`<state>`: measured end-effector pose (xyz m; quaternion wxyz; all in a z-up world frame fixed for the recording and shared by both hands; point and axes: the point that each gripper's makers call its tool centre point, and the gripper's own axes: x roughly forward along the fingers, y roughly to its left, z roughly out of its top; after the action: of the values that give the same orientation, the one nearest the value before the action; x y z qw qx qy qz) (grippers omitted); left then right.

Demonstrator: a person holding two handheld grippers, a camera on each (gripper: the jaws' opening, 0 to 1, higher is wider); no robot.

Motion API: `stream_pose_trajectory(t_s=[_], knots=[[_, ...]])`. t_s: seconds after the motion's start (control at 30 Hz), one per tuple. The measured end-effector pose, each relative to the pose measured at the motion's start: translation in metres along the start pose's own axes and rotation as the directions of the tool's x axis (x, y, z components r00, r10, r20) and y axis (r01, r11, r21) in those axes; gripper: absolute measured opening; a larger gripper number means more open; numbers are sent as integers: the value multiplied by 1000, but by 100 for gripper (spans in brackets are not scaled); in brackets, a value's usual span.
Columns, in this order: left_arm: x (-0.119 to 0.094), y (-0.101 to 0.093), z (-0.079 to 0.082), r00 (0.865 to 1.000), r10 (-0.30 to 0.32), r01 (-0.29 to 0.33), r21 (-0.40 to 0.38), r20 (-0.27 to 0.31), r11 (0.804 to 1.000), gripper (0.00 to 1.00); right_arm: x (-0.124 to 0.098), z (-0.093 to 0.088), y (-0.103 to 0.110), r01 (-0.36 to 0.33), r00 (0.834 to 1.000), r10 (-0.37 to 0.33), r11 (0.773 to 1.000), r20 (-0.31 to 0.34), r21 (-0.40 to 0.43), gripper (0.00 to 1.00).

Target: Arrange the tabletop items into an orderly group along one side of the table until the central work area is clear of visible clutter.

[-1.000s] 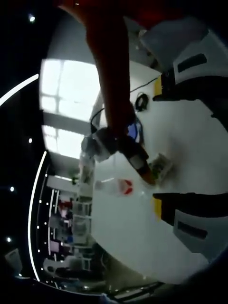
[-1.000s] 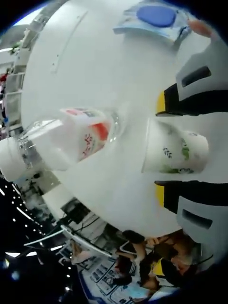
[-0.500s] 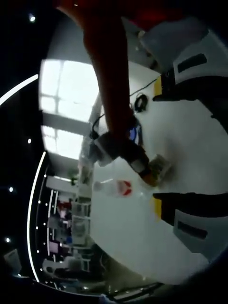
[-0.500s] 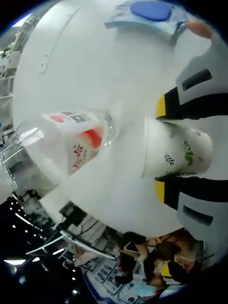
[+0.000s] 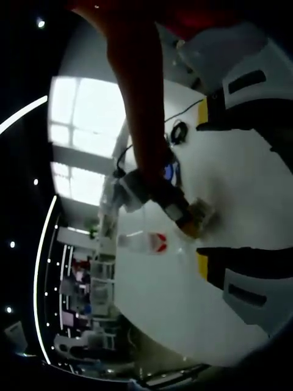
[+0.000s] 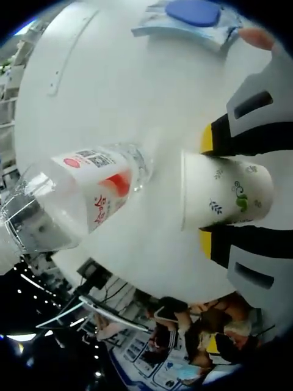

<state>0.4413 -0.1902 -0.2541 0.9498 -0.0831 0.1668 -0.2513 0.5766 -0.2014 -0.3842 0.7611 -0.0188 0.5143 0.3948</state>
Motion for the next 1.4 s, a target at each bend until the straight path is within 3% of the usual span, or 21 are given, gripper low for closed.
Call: stream_pose_trajectory(t_s=[0.73,0.93,1.33,1.4], knots=[[3,-2,-5,1000,-8,9,9,-29,1000,74,-24,7,-13,-17,990,19,1000,139,-12,43],[3,-3,-6,999,-8,8,11,-35,1000,74,-35,18,-17,-21,971,29,999,235,-35,43],[4,-3,-9,999,-13,14,12,-49,1000,73,-46,30,-29,-18,947,25,1000,321,-23,43],[4,-4,-10,998,-16,17,11,-55,1000,73,-50,34,-29,-15,936,25,999,351,-32,42]])
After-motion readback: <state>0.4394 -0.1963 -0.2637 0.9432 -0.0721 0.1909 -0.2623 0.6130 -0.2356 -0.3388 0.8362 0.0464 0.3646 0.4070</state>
